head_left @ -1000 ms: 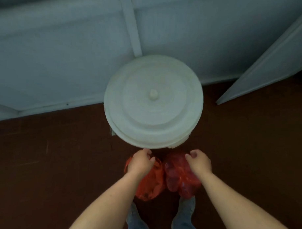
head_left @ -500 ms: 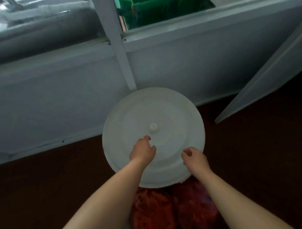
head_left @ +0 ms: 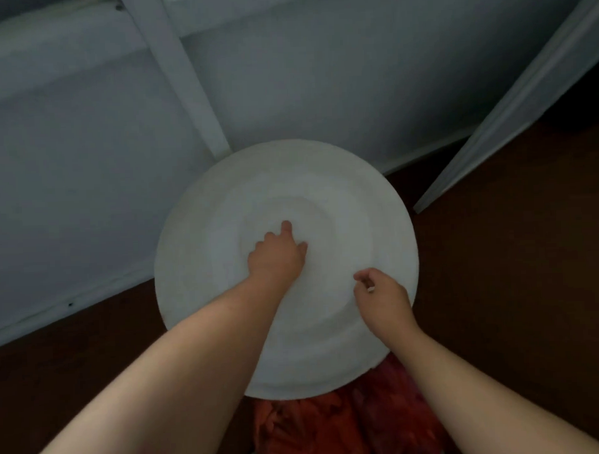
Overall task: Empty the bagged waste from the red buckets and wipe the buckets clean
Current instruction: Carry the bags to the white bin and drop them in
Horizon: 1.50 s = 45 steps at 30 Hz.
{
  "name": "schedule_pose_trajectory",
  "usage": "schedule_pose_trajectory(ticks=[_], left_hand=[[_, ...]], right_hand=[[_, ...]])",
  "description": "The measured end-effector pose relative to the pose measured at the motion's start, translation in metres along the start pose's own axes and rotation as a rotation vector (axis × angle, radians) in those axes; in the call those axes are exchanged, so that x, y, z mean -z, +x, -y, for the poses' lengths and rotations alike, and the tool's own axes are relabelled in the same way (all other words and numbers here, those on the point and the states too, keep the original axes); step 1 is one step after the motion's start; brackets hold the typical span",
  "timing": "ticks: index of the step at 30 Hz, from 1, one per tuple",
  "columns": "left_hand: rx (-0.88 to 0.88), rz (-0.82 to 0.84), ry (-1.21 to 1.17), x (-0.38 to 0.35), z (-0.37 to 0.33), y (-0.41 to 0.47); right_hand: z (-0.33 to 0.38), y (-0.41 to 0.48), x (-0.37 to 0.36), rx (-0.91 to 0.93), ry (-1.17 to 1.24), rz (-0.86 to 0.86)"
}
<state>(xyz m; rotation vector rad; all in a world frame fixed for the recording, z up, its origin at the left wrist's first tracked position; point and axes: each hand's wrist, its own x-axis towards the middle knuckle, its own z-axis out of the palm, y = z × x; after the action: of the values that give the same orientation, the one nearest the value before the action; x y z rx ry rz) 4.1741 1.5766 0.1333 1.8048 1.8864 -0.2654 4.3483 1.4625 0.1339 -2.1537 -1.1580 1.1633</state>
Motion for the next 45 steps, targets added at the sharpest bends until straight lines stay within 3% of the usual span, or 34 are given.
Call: schedule_pose_trajectory(ticks=[10,20,36,45], left_hand=[[-0.100,-0.010,0.116,0.000,0.001,0.009],[-0.041,-0.036,0.115,0.019,0.025,-0.034],[0.347,-0.029,-0.005,0.032,0.093,-0.209],[0.439,-0.055,-0.052,0.003,0.163,-0.291]], right_hand=[[0.004,0.004,0.004,0.014,0.018,-0.040],[0.016,-0.011,0.031,0.098,0.023,-0.101],[0.031,-0.088,0.066,0.271,-0.210,0.159],[-0.036,-0.152,0.075,0.112,-0.294,0.116]])
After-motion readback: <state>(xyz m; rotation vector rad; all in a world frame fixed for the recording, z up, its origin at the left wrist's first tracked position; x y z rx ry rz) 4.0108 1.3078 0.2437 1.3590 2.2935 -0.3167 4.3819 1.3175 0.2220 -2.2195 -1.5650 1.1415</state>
